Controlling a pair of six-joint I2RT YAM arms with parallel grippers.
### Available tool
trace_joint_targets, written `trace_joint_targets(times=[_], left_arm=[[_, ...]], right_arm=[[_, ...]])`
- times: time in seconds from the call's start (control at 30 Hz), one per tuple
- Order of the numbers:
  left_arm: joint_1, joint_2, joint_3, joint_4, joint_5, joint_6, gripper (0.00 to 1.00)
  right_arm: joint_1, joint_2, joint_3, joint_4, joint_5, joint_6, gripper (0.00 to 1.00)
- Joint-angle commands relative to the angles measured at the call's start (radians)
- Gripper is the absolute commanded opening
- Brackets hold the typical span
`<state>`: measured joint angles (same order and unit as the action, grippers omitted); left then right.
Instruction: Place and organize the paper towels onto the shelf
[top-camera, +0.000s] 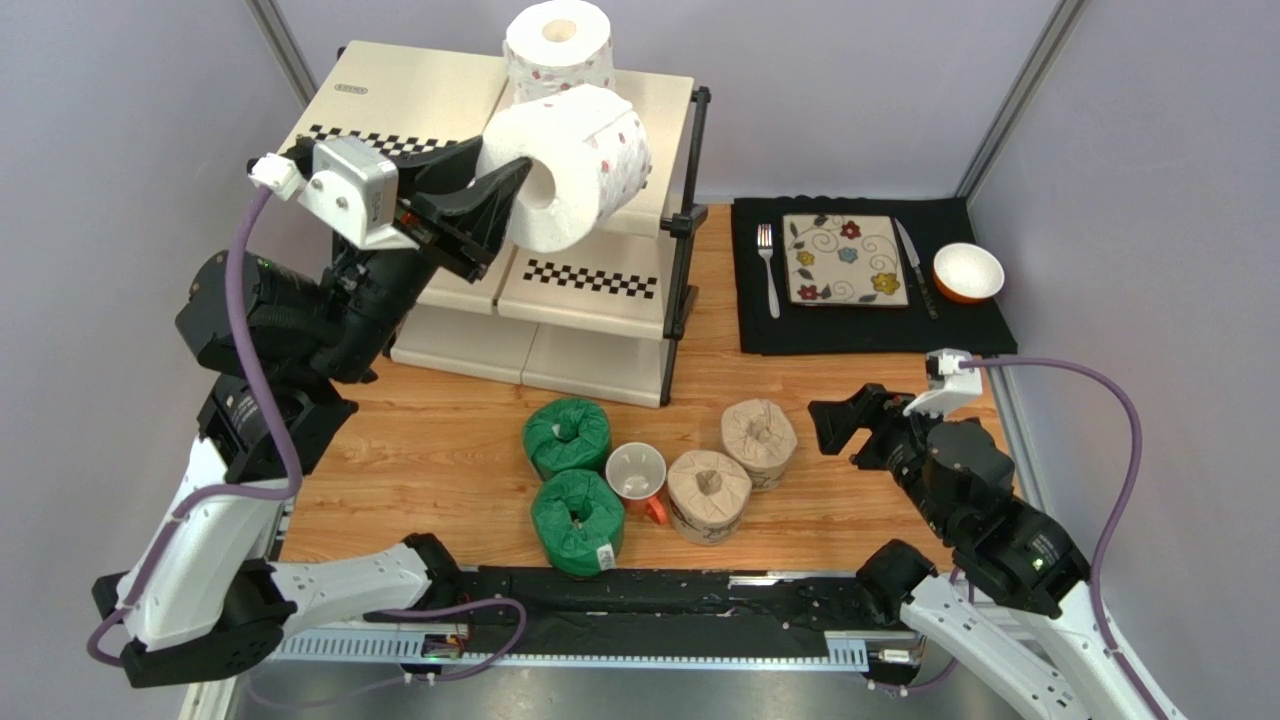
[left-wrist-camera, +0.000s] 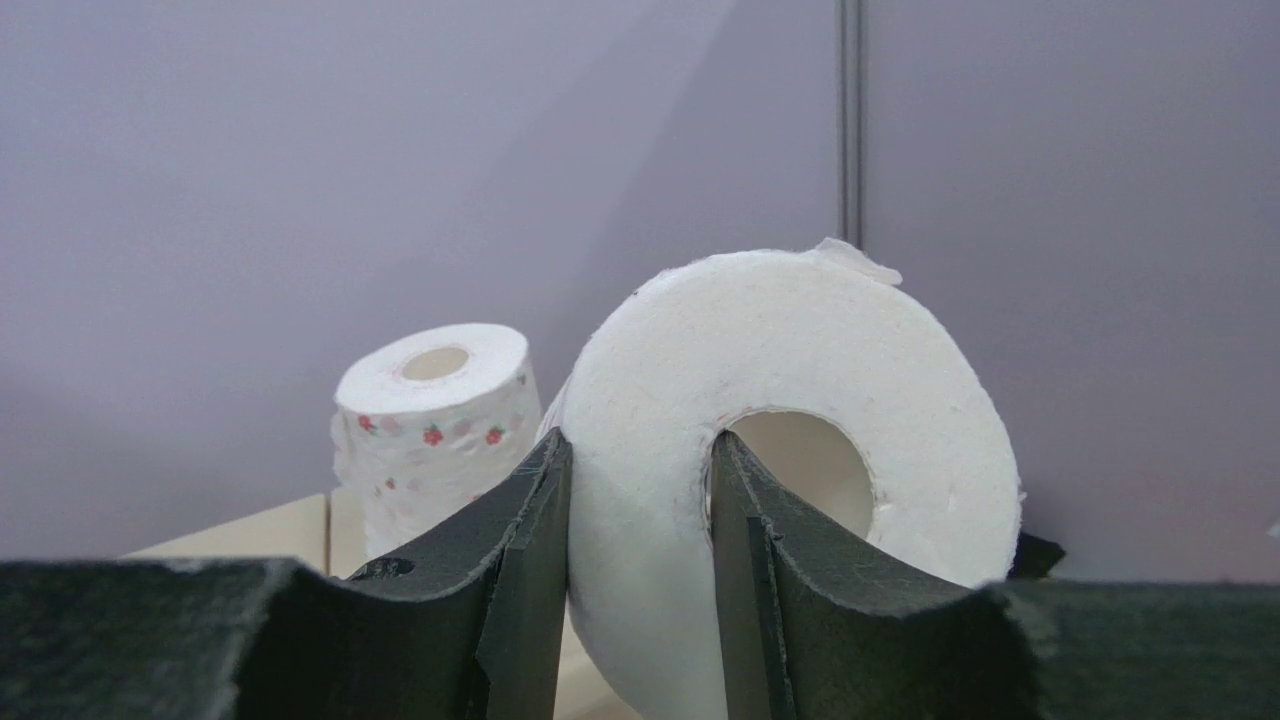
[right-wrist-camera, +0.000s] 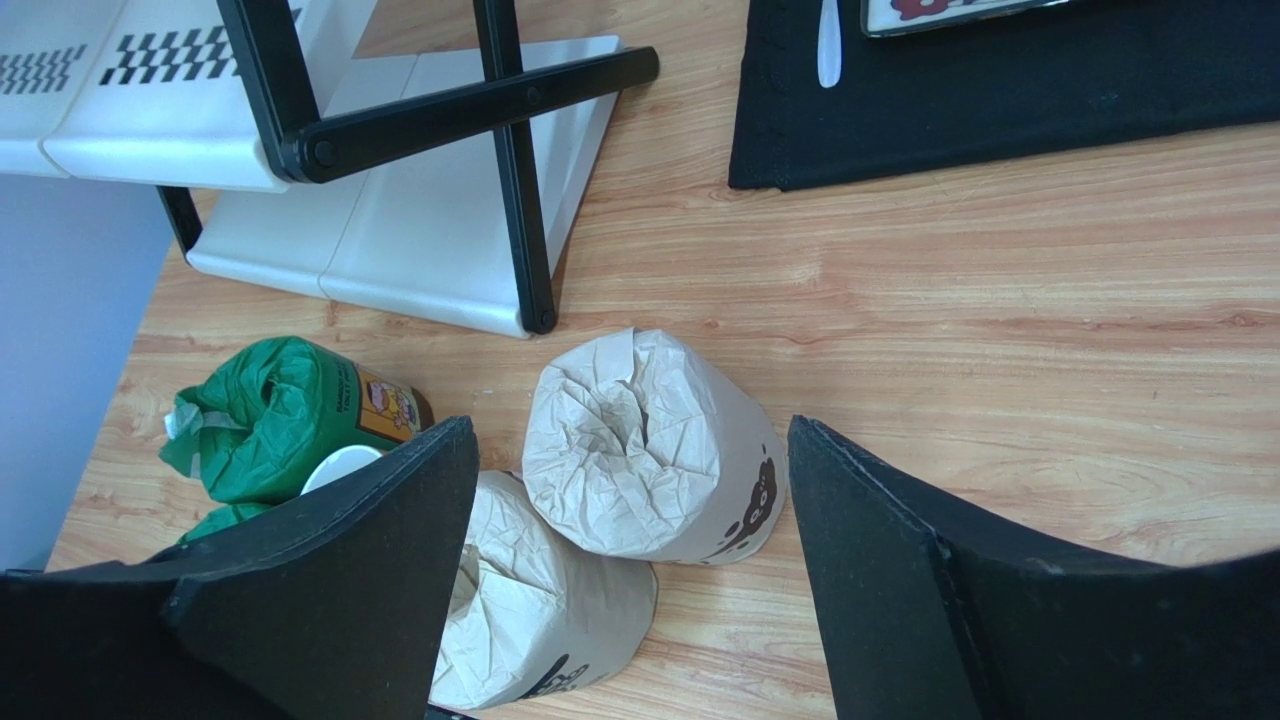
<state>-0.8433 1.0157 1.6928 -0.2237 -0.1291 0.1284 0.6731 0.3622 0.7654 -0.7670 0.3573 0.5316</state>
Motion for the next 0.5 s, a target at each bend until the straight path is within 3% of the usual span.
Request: trace_joint_targets(times=[0.0,0.47], left_arm=[[-0.002,0.026,0.091,0.040,-0.116,0.168,0.29],[-0.002,0.020,0.111,0.102,-0.345,0.427,0.25]], right_arm=[[0.003,-0.026,0.008,0.005,0.026,0.008,0.79],[0.002,0.007,-0.002,0.037,0.006,0.010,0.79]])
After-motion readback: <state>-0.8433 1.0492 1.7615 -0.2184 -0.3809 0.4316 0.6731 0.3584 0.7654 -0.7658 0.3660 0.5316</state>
